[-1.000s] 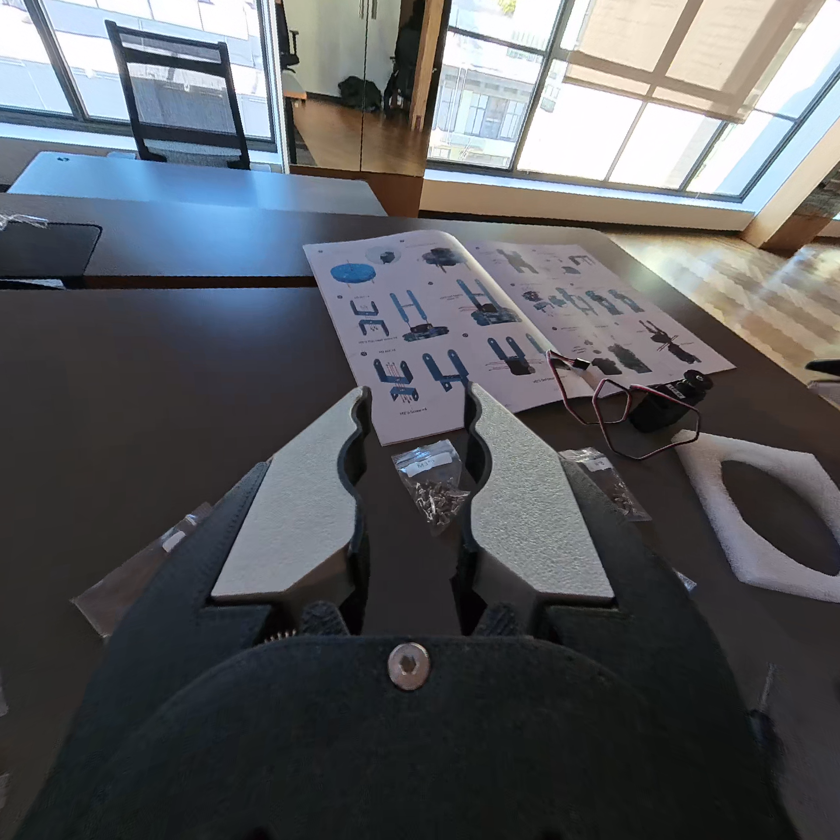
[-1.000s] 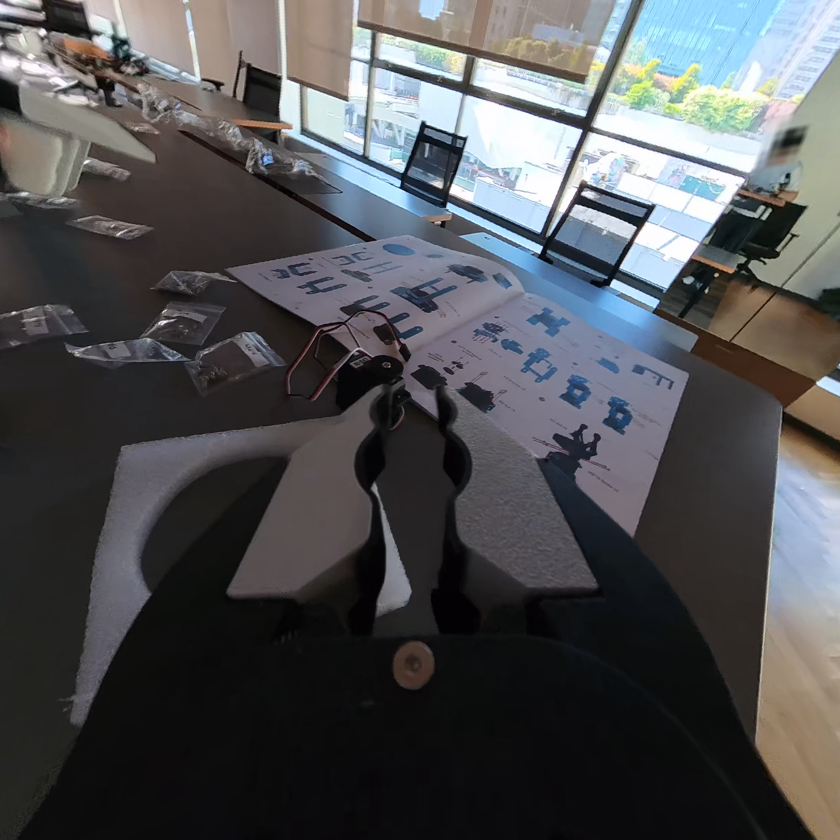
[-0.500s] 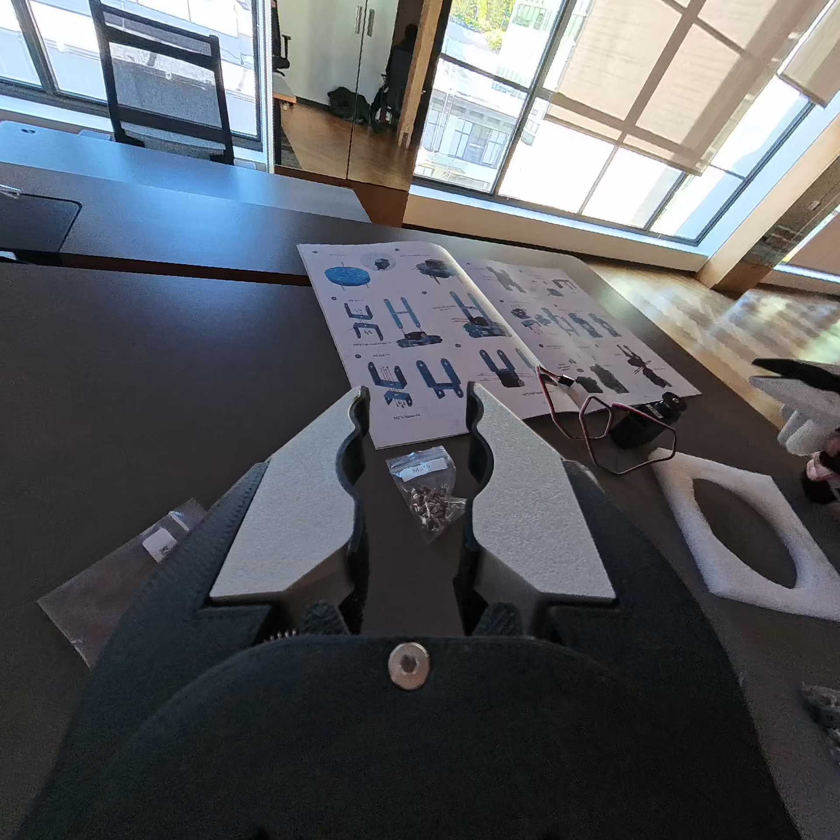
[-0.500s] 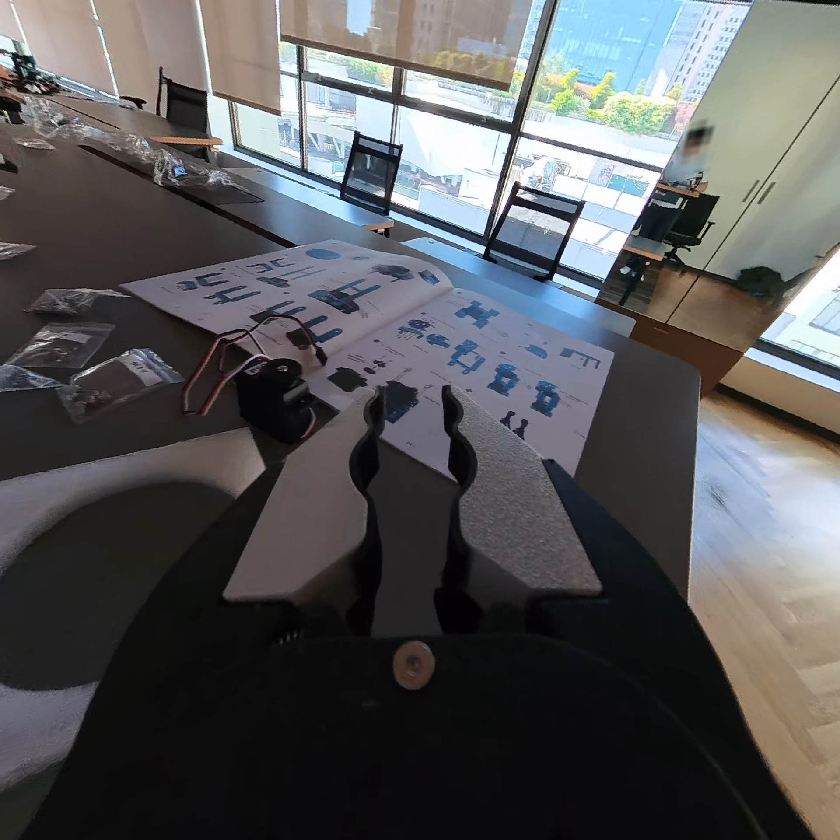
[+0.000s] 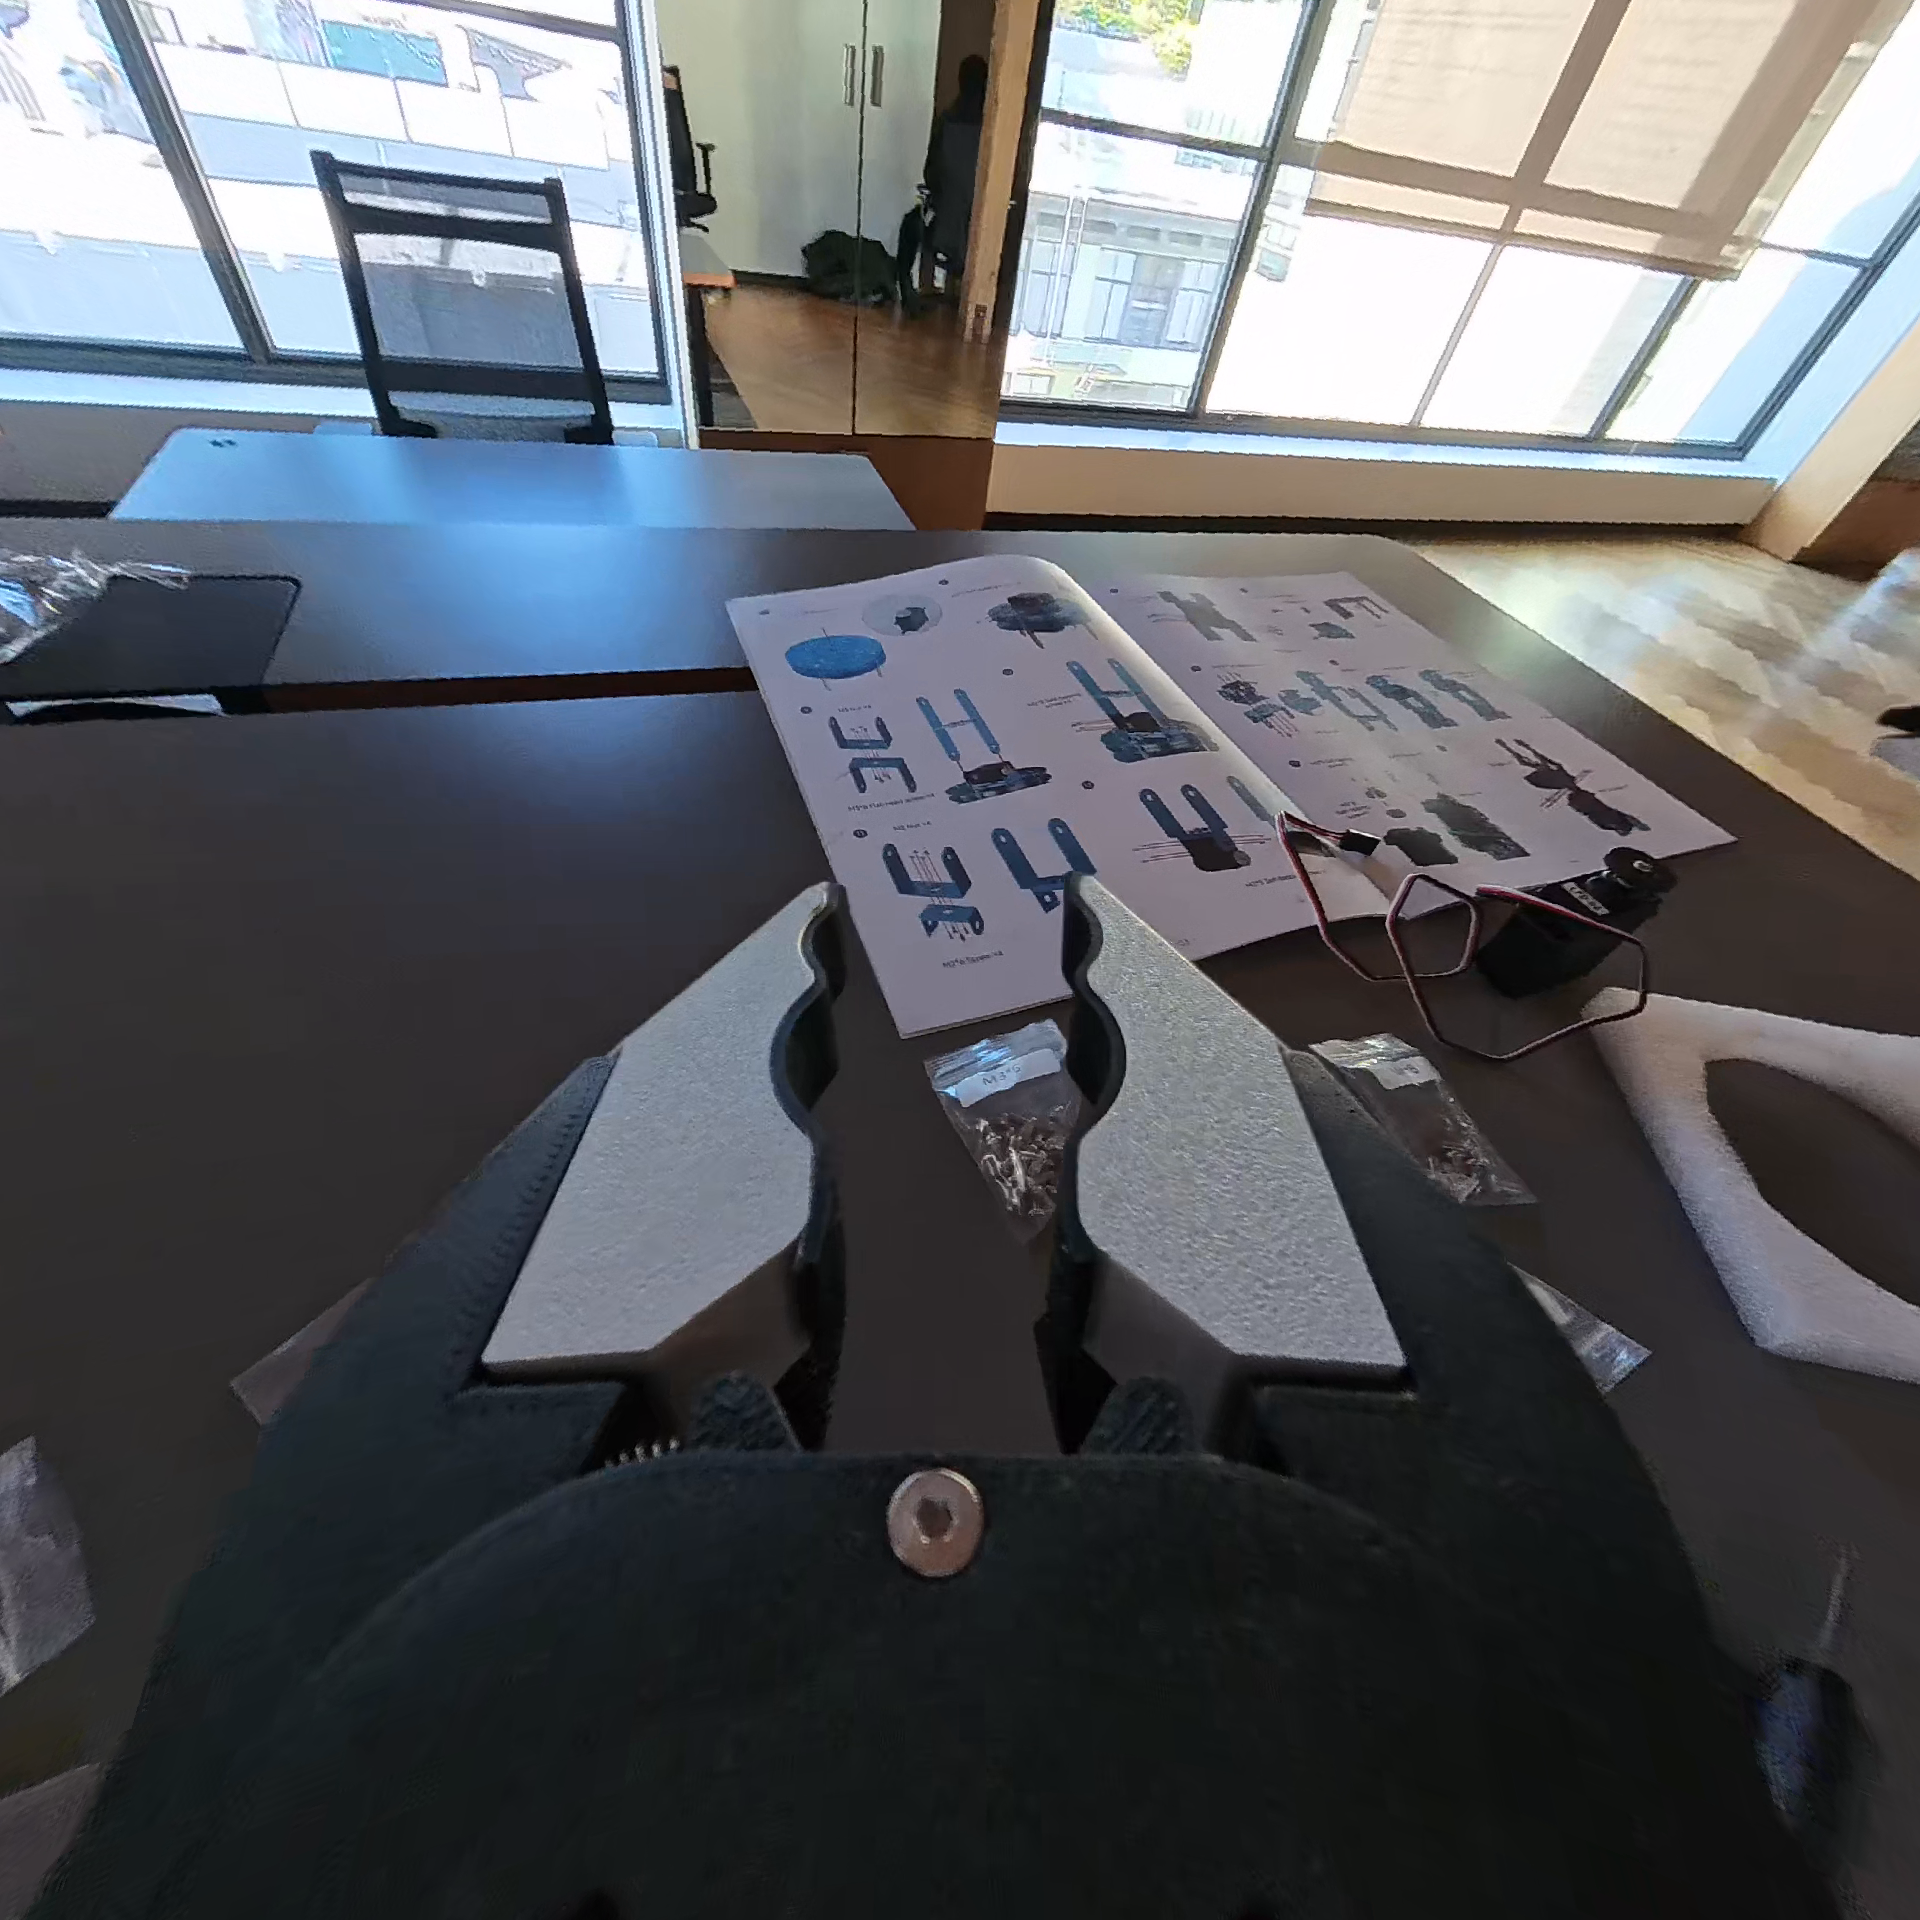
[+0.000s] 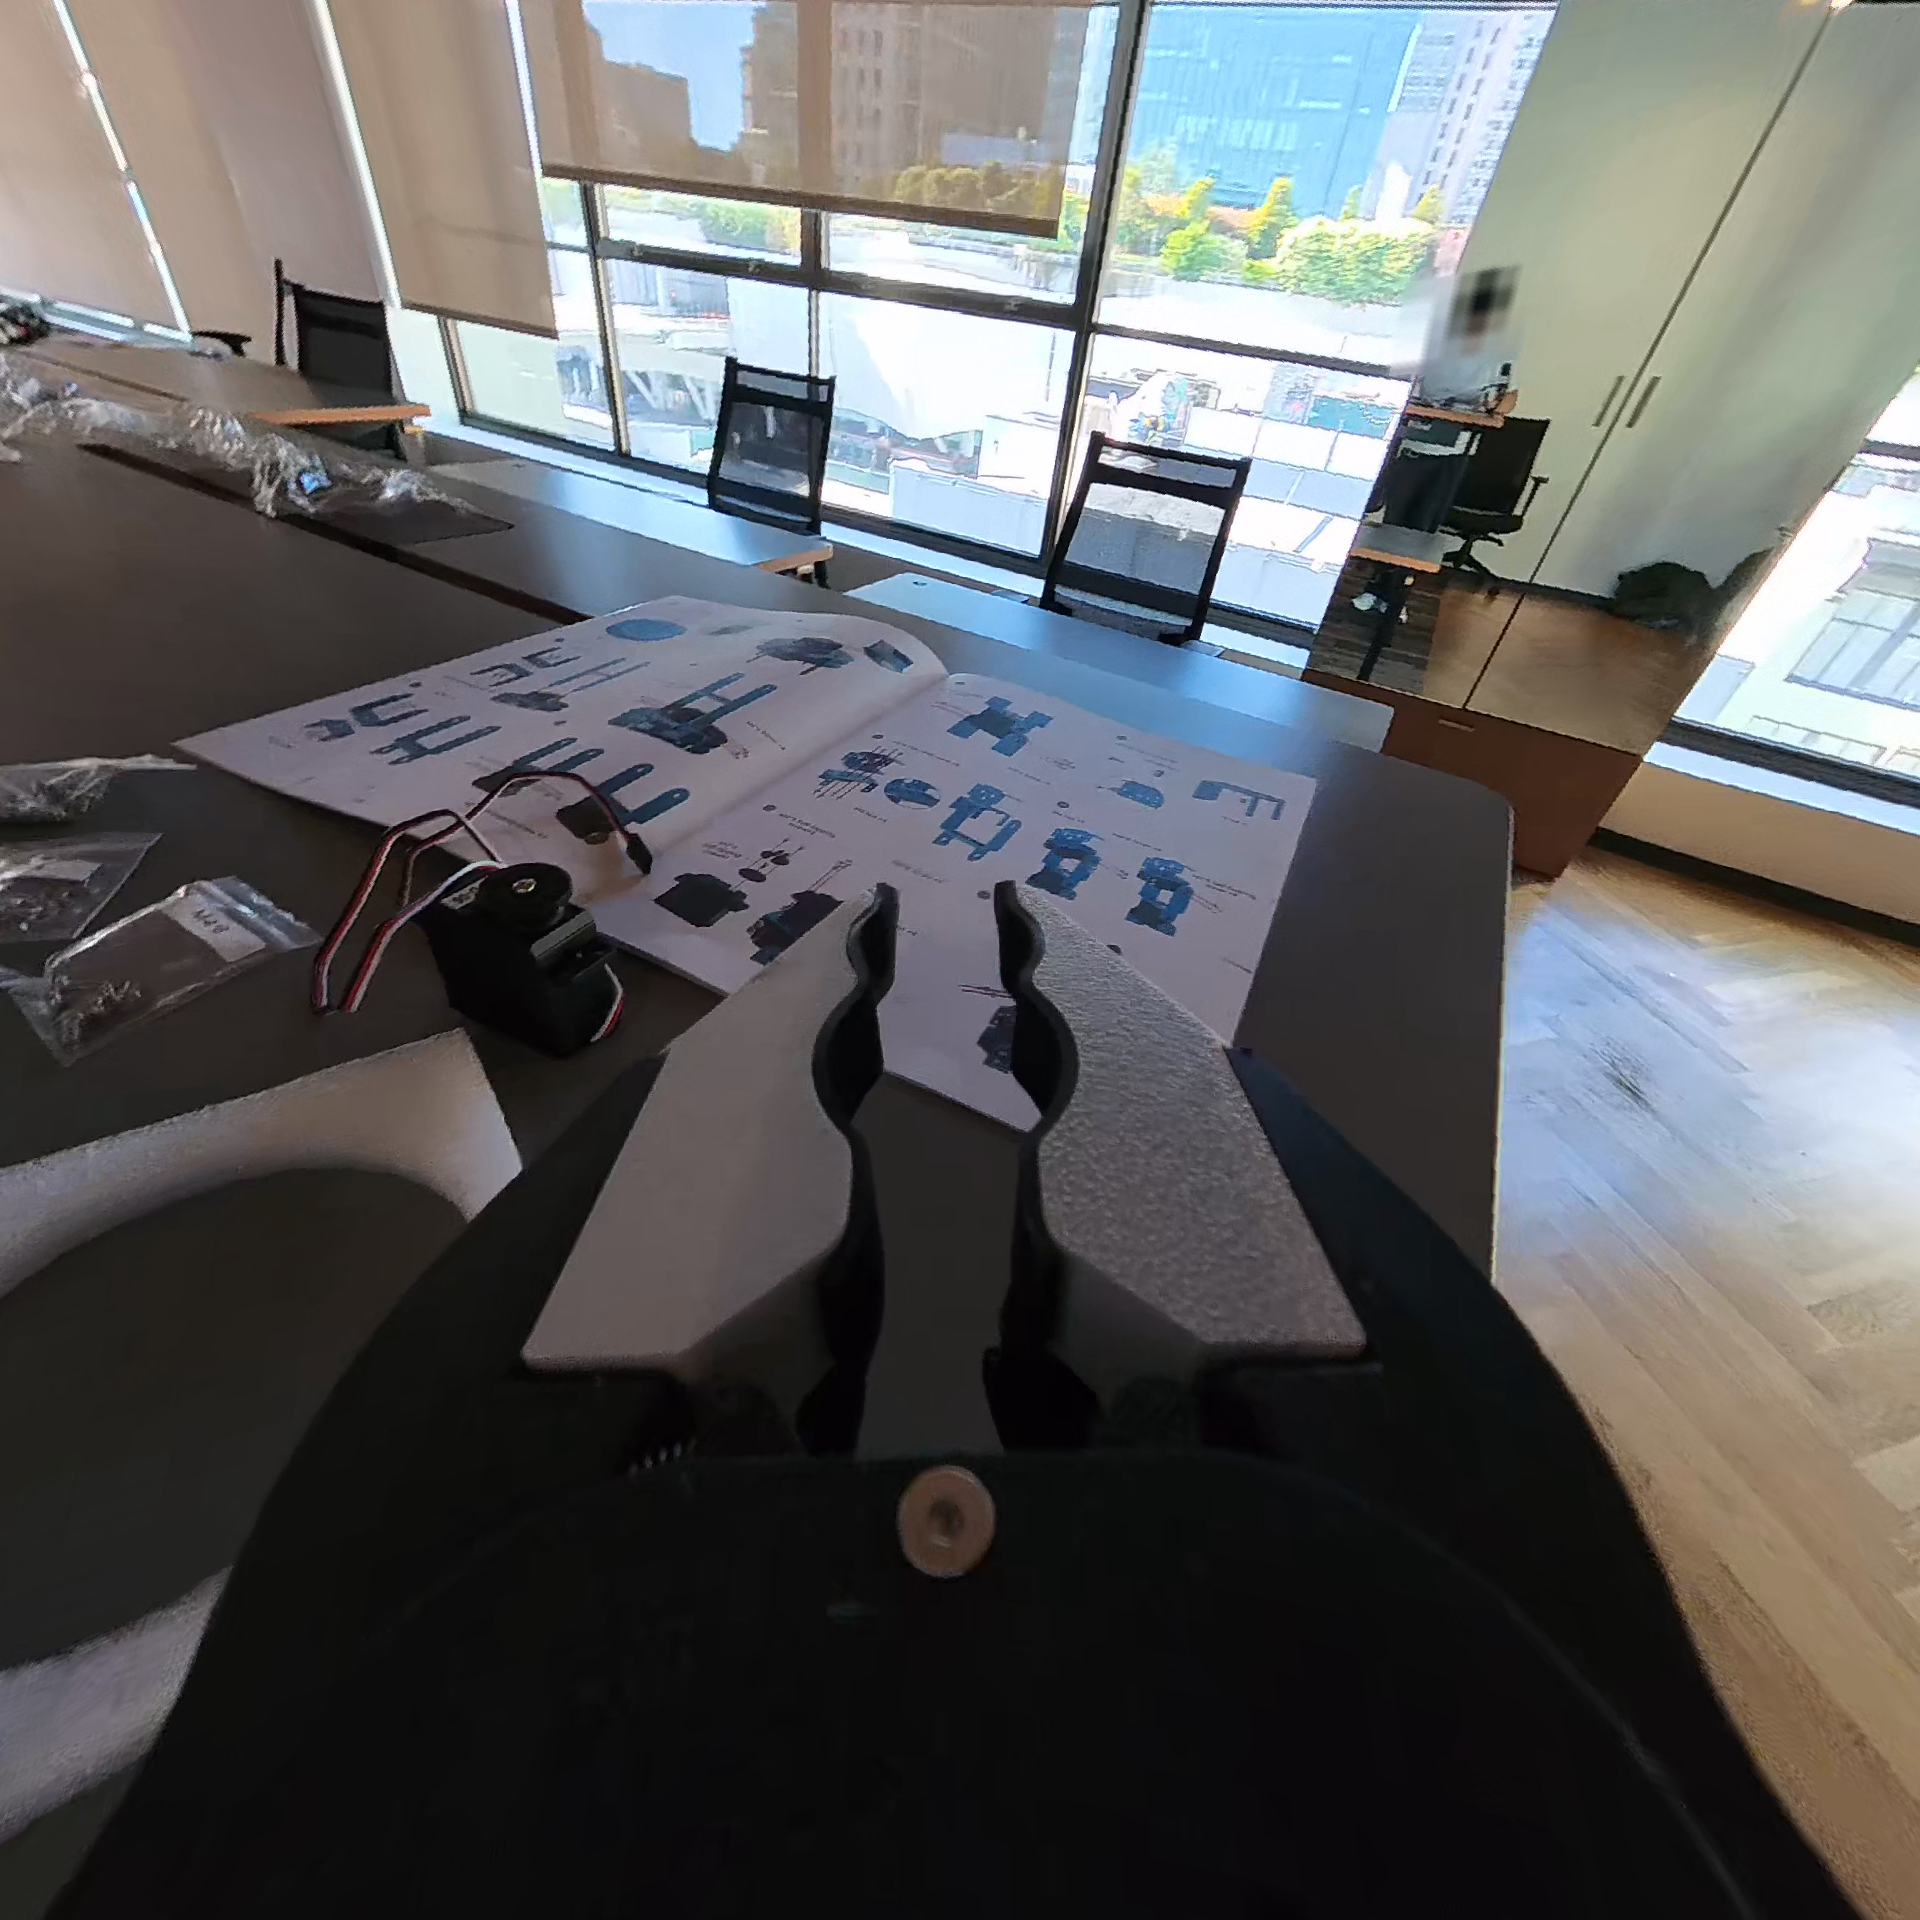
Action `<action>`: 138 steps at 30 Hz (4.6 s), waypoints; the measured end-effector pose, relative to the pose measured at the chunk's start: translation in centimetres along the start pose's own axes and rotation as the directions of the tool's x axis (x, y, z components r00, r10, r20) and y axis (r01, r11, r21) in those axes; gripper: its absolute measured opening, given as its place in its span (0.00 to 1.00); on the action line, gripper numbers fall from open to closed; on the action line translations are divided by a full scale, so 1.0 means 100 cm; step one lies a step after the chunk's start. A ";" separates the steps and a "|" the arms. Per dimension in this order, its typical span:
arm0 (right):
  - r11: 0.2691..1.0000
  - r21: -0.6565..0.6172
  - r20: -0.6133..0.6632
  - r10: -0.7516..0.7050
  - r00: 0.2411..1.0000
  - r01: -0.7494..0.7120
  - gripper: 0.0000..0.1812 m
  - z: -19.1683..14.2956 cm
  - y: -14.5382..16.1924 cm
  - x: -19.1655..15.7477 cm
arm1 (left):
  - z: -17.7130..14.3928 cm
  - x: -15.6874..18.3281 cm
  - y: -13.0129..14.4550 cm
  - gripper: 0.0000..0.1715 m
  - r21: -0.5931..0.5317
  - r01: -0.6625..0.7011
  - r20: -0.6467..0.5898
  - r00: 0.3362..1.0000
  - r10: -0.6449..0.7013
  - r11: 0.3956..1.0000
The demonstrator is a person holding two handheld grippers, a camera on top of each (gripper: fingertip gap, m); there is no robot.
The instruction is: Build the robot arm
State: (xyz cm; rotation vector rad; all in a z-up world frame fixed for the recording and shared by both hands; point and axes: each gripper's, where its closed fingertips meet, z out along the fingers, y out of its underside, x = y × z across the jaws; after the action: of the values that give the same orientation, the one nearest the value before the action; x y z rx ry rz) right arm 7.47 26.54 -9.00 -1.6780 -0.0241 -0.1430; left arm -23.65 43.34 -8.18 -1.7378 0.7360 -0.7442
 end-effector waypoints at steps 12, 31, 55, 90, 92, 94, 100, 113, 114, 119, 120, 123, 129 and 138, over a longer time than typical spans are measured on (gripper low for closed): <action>0.999 0.030 0.007 0.032 0.999 -0.032 0.10 -0.003 -0.003 0.002 | -0.010 0.003 -0.018 0.23 0.074 0.062 -0.049 0.997 -0.059 0.995; 0.997 -0.003 0.042 -0.079 0.996 0.079 0.10 0.001 0.000 -0.018 | -0.172 0.002 -0.006 0.18 0.252 0.059 0.208 0.972 -0.113 0.966; 0.976 -0.072 -0.026 -0.209 0.978 0.207 0.08 0.010 0.007 -0.016 | -0.233 -0.026 0.062 0.00 -0.032 -0.011 0.167 0.986 0.016 0.999; 0.896 -0.115 0.703 -0.231 0.673 0.428 0.32 0.006 -0.021 -0.436 | -0.285 -0.145 0.079 0.43 -0.120 -0.043 -0.065 0.997 0.036 0.992; 0.898 -0.126 0.683 -0.229 0.693 0.421 0.31 0.019 -0.025 -0.450 | -0.286 -0.151 0.081 0.38 -0.128 -0.063 -0.073 0.996 0.054 0.990; 0.896 -0.143 0.667 -0.226 0.710 0.420 0.30 0.034 -0.025 -0.465 | -0.285 -0.165 0.084 0.38 -0.150 -0.082 -0.070 0.995 0.072 0.985; 0.864 -0.204 0.639 -0.239 0.731 0.460 0.28 0.077 -0.014 -0.512 | -0.287 -0.209 0.083 0.26 -0.164 -0.123 -0.161 0.982 0.096 0.979; 0.810 -0.321 0.548 -0.264 0.794 0.490 0.20 0.097 0.006 -0.589 | -0.299 -0.261 0.071 0.06 -0.155 -0.131 -0.398 0.915 0.059 0.979; 0.810 -0.333 0.540 -0.256 0.801 0.483 0.20 0.095 0.006 -0.589 | -0.300 -0.261 0.070 0.04 -0.148 -0.134 -0.401 0.914 0.064 0.980; 0.781 -0.329 0.519 -0.320 0.792 0.531 0.16 0.082 0.004 -0.582 | -0.297 -0.261 0.063 0.00 -0.097 -0.115 -0.391 0.918 0.069 0.989; 0.783 -0.314 0.520 -0.330 0.788 0.536 0.14 0.079 0.003 -0.582 | -0.297 -0.260 0.062 0.00 -0.097 -0.112 -0.384 0.921 0.067 0.989; 0.797 -0.307 0.555 -0.295 0.778 0.521 0.08 0.070 0.006 -0.587 | -0.299 -0.261 0.055 0.00 -0.098 -0.111 -0.323 0.943 0.074 0.989; 0.799 -0.269 0.612 -0.289 0.736 0.538 0.00 0.063 0.014 -0.595 | -0.321 -0.274 0.050 0.01 -0.112 -0.123 -0.187 0.977 0.101 0.986; 0.847 -0.078 0.708 -0.325 0.627 0.526 0.00 0.076 -0.025 -0.675 | -0.369 -0.357 0.053 0.02 -0.189 -0.208 0.002 0.977 0.212 0.960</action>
State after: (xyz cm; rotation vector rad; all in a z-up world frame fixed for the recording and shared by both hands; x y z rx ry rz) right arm -59.08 39.01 -14.68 -1.9009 -1.0235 0.1238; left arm -75.03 48.48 -8.67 -1.7983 0.9847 -0.5225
